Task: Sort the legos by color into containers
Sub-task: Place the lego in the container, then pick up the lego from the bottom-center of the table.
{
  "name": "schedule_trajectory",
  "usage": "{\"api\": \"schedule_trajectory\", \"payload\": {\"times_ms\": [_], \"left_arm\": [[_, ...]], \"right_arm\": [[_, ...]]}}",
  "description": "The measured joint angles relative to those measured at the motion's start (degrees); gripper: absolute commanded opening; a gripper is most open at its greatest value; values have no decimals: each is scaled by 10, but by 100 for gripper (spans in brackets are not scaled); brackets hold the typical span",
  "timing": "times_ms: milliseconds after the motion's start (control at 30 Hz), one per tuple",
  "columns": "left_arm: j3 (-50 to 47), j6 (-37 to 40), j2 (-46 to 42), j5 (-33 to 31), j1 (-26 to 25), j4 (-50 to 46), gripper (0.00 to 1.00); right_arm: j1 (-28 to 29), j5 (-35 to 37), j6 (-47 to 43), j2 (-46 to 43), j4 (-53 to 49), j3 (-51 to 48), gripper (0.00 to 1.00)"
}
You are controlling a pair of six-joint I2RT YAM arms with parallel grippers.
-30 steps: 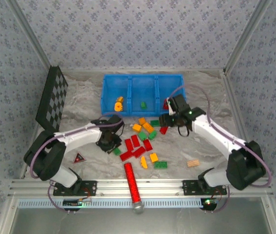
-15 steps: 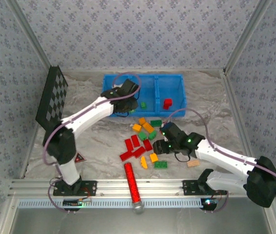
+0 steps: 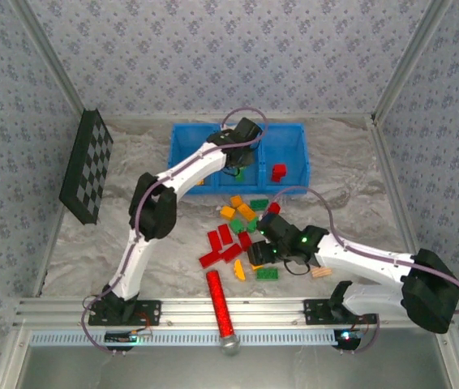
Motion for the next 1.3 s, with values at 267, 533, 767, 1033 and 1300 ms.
{"api": "schedule_trajectory", "payload": {"times_ms": [267,533,767,1033,1300], "left_arm": [[11,-3,37,22,0,-18,39],[12,-7,38,35,0,-28,56],[11,-5,38,38,0,-32,59],[-25,16,-17,36,0,-30,60],[-83,31,-115,36,0,-17,61]], "right_arm": [[17,4,3,32,10,0,68],[29,4,3,54,12,0,68],[31,4,3,78,21,0,67],[34,4,3,92,25,2,68],[40,-5,0,12,2,-15,74]]}}
